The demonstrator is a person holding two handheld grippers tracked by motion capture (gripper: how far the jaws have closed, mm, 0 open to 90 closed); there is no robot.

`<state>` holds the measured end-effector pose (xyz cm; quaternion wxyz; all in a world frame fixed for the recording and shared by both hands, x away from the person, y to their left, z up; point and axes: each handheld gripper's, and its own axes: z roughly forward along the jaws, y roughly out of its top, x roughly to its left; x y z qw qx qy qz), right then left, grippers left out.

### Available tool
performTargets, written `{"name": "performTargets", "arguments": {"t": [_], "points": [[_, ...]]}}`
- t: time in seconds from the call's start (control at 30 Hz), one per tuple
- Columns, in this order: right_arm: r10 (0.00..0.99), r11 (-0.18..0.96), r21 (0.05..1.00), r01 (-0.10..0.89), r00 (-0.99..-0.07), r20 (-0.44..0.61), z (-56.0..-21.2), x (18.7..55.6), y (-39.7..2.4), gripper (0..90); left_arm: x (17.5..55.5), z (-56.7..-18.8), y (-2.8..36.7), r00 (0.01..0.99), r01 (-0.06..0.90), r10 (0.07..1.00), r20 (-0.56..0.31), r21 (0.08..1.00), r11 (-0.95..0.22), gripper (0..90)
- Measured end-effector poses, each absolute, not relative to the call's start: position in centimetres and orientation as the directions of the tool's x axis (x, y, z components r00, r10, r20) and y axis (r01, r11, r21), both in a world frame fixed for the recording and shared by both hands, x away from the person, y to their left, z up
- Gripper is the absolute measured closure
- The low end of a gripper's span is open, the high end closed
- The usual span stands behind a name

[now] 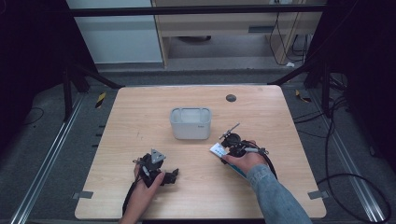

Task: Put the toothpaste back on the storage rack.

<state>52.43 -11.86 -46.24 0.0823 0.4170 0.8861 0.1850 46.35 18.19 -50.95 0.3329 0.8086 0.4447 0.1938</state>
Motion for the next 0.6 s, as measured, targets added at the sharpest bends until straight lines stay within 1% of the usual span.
{"name": "performTargets", "arguments": {"t": [0.6], "points": [[0.766, 0.593, 0.37, 0.715, -0.642, 0.014, -46.89, 52.86, -11.63, 52.1, 46.35, -50.95, 18.19, 0.529, 0.59, 0.848, 0.017, 0.711, -0.383, 0.0]]}}
